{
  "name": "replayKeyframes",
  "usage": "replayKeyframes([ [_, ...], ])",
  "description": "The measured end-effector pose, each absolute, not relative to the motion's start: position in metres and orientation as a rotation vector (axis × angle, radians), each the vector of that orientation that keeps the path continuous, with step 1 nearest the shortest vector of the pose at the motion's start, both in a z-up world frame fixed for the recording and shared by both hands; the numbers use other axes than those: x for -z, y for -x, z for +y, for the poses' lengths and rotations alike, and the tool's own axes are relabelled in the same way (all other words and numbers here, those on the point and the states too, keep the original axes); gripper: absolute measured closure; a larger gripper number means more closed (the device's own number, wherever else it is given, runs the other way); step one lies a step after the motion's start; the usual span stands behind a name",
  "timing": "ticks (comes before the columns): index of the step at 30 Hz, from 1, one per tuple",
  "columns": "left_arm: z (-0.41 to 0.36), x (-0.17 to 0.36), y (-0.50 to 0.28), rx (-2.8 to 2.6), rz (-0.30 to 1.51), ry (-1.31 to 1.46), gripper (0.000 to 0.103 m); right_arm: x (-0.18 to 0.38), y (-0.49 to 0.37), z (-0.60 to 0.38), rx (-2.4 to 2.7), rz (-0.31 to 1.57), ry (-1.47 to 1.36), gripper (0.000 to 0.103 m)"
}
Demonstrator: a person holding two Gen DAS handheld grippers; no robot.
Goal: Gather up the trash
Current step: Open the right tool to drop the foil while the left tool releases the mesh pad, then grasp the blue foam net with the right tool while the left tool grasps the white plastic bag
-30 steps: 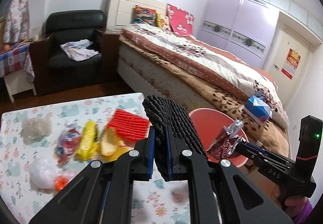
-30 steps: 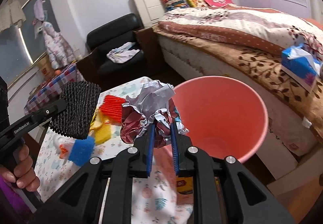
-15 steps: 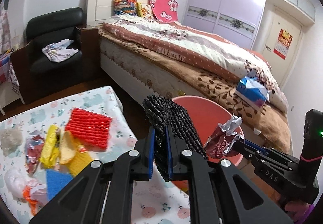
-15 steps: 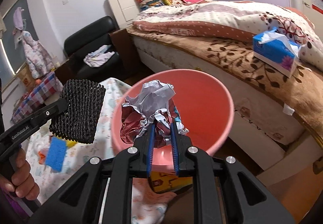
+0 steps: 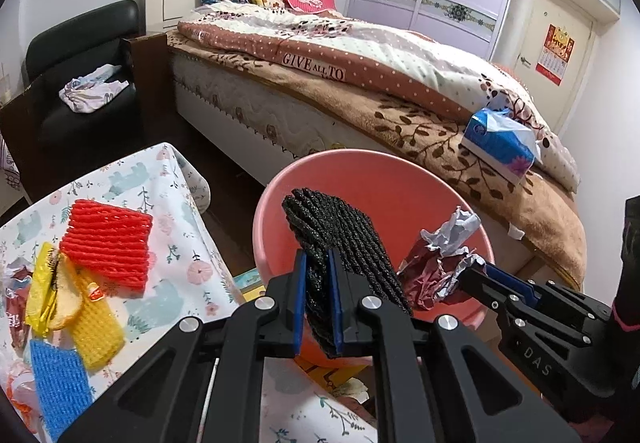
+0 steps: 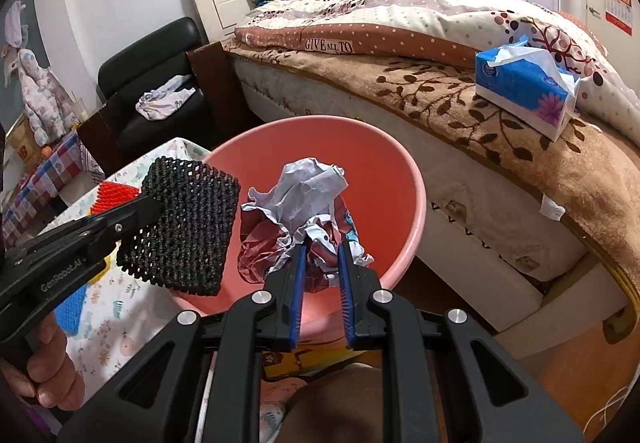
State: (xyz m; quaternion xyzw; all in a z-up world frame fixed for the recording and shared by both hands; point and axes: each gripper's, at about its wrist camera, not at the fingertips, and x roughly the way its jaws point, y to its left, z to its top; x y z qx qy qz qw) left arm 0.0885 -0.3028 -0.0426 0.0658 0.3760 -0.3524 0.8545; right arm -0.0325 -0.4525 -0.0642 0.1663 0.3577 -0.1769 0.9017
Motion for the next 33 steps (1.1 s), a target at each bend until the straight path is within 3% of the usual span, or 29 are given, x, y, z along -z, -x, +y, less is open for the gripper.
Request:
replayKeyframes([
  [5,-0.309,0.049,-0.094,0.724,0.805,-0.14,0.09,0.067,0.031,-0.456,0.375,0.749,-0.348,0.087],
  [7,-0.309,0.05,-0.095,0.723,0.808,-0.14,0.084,0.068,0.03,-0.457,0.376,0.755,-0.355,0.085],
  [9,-0.309,0.049,-0.095,0.715,0.804,-0.14,0.069,0.069,0.029,-0.458,0.381,0.763,-0.36,0.084],
  [11,-0.308,0.048,-0.095,0.706,0.794,-0.136,0.063,0.071,0.029,-0.459,0.385,0.772,-0.366,0.083],
  [20,-0.296,0.035,-0.091,0.708,0.769,-0.104,0.06,0.066,0.031,-0.456,0.373,0.767,-0.379,0.082],
  [24,-0.285,0.027,-0.088,0.703,0.754,-0.086,0.06,0.058,0.035,-0.45,0.353,0.738,-0.389,0.067],
  [33,-0.233,0.011,-0.078,0.618,0.704,-0.045,0.06,0.037,0.031,-0.408,0.241,0.661,-0.379,0.065],
])
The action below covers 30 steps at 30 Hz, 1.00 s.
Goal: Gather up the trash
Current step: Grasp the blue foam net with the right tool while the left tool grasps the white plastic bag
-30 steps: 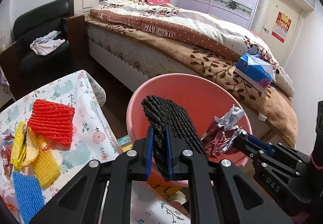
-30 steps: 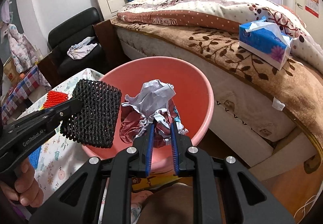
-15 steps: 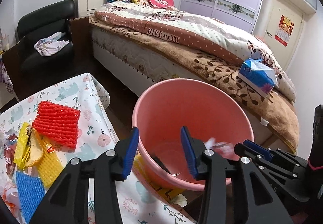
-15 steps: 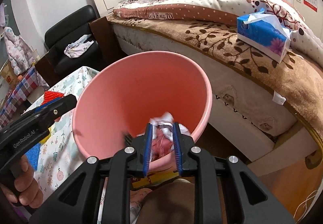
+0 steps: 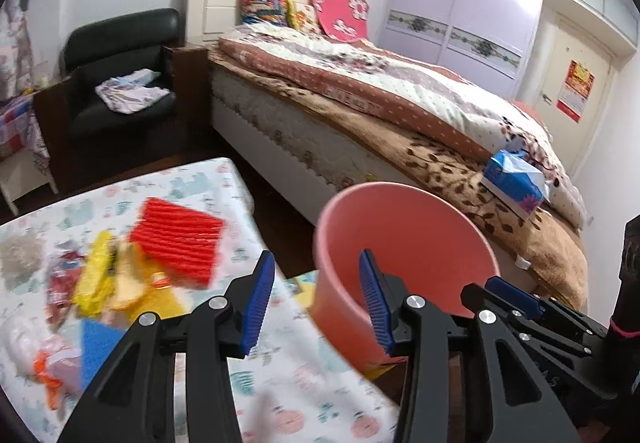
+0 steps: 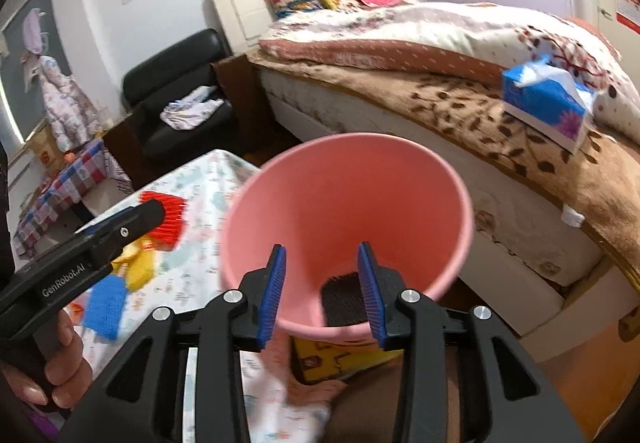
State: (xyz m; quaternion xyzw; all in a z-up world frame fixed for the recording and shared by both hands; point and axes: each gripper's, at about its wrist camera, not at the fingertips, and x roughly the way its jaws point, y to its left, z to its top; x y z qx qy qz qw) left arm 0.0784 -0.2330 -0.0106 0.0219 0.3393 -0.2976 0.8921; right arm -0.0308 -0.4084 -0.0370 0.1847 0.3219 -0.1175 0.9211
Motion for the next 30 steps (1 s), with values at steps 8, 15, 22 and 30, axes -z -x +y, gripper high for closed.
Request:
replayKeyframes([
  [8,-0.157,0.007,-0.072,0.46,0.653,-0.045,0.06,0.041,0.008,-0.361,0.1,0.701,-0.392,0.065],
  [15,-0.077,0.011,-0.082,0.3,0.668,0.015,0.058,0.048,-0.02,-0.316,-0.039,0.798,-0.391,0.065],
  [22,-0.005,0.019,-0.098,0.134,0.682,0.059,0.056,0.043,-0.038,-0.268,-0.128,0.816,-0.314,0.065],
  [30,0.038,0.047,-0.116,0.056,0.753,0.099,0.055,0.041,-0.055,-0.203,-0.264,0.845,-0.204,0.05],
])
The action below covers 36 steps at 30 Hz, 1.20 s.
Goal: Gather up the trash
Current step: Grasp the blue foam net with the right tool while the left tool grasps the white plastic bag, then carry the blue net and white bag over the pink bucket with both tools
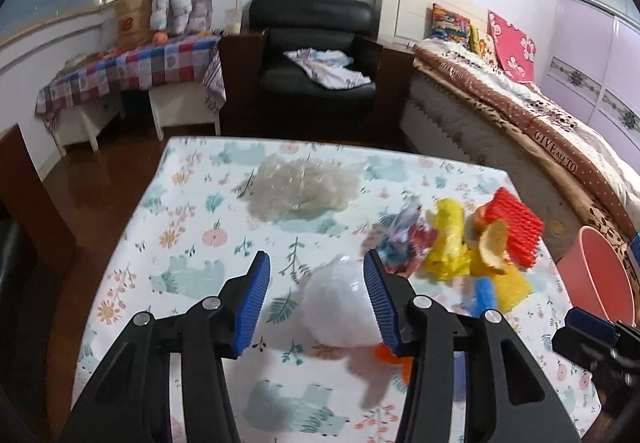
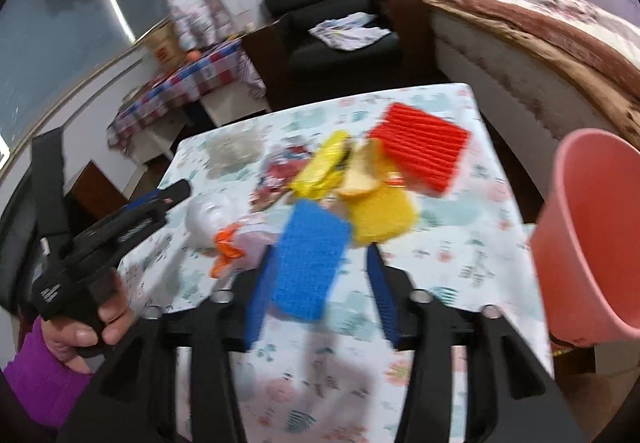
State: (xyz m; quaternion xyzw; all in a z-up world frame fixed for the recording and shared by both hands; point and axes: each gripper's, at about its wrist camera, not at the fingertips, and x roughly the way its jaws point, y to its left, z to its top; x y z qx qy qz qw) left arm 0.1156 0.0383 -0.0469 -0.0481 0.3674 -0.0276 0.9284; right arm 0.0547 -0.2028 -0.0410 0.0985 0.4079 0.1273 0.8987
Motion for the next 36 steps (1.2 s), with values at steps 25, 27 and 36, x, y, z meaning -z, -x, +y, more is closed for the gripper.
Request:
replayKeyframes([
  [25,0.025,0.068,-0.124,0.249,0.847,0.245,0.074,0.084,-0.069,-0.187,-0.145,0.957,-0.091,0.082],
  [27,0.023,0.066,-0.122,0.252,0.837,0.232,0.082,0.083,-0.067,-0.192,-0.148,0.948,-0.111,0.087],
  [36,0.026,0.035,-0.106,0.236,0.751,0.204,0.092,0.061,-0.053,-0.213,-0.167,0.861,-0.149,0.089],
])
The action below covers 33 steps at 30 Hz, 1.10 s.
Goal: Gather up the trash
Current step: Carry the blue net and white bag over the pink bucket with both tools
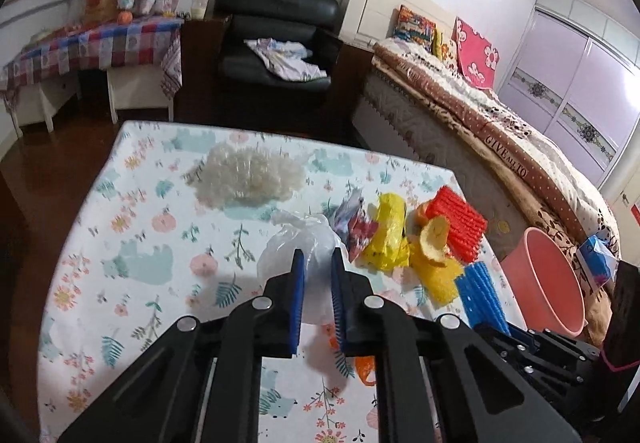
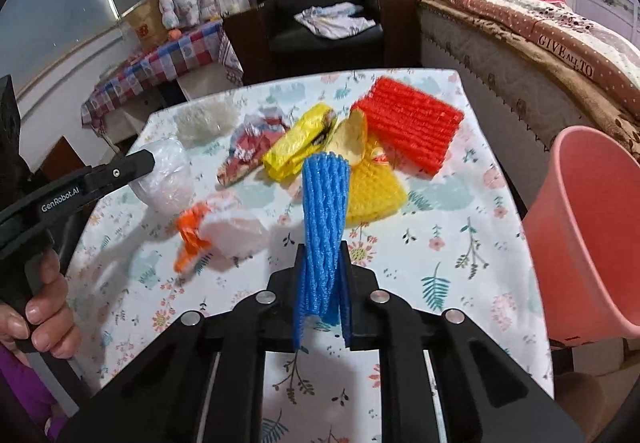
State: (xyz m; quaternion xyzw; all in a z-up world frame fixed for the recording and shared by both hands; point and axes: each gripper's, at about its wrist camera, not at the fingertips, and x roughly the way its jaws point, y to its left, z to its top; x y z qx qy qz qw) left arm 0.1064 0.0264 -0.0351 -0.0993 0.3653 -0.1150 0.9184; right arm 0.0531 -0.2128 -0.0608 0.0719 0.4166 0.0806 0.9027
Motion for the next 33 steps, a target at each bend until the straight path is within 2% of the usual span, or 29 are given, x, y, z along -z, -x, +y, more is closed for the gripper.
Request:
replayKeyframes([
  [13,0.008,0.0,-0.091,0.292,0.684,0.187,0.093,0.034,-0.034,-0.247,-0.132,0.761,-0.203,0.089],
  [33,-0.091,-0.02,-0.087,0.461,0.664,0.105,0.093,0.027,-0.005,-0.338,0.081,0.683,-0.296,0.089],
])
